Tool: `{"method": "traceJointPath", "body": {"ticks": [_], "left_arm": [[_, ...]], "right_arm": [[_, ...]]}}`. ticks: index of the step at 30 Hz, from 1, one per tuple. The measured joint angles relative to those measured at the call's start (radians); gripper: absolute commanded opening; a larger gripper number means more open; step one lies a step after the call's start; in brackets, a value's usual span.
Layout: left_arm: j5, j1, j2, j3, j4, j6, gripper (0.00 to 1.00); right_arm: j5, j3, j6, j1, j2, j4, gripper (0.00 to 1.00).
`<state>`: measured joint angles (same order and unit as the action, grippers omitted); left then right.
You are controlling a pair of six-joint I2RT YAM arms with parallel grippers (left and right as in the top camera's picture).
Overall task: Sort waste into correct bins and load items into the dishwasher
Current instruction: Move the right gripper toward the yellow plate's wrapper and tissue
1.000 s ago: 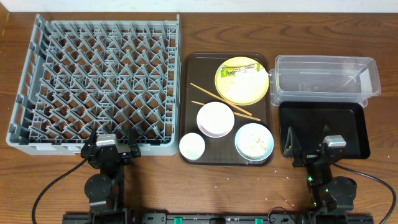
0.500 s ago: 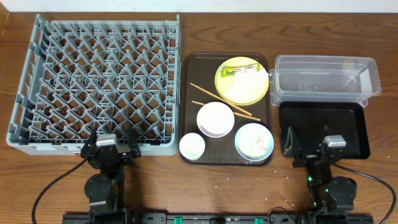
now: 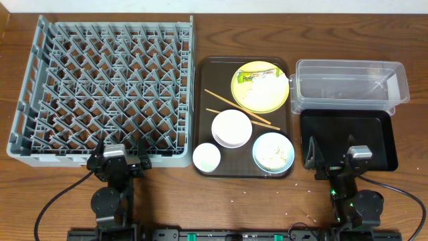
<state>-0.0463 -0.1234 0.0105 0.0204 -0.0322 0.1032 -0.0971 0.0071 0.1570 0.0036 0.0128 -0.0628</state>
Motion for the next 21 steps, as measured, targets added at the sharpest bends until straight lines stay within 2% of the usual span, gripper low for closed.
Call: {"method": "traceJointPath", "body": {"ticks": [8, 15, 17, 21], "left_arm": [[0.000, 0.000, 0.000, 0.000, 0.000, 0.000, 0.95], [0.000, 0.000, 0.000, 0.000, 0.000, 0.000, 0.95], [0.000, 0.000, 0.000, 0.000, 0.000, 0.000, 0.95], [0.000, 0.000, 0.000, 0.000, 0.000, 0.001, 0.95]], "right_arm": [[0.003, 0.000, 0.000, 0.000, 0.000, 0.001, 0.99], [-0.060, 0.022, 0.000, 0.000, 0.004, 0.111, 0.99], [-0.074, 0.082, 0.000, 0.000, 0.032, 0.104, 0.99], [-0.111, 0.285, -0.036, 0.000, 0.206, 0.079, 0.99]]}}
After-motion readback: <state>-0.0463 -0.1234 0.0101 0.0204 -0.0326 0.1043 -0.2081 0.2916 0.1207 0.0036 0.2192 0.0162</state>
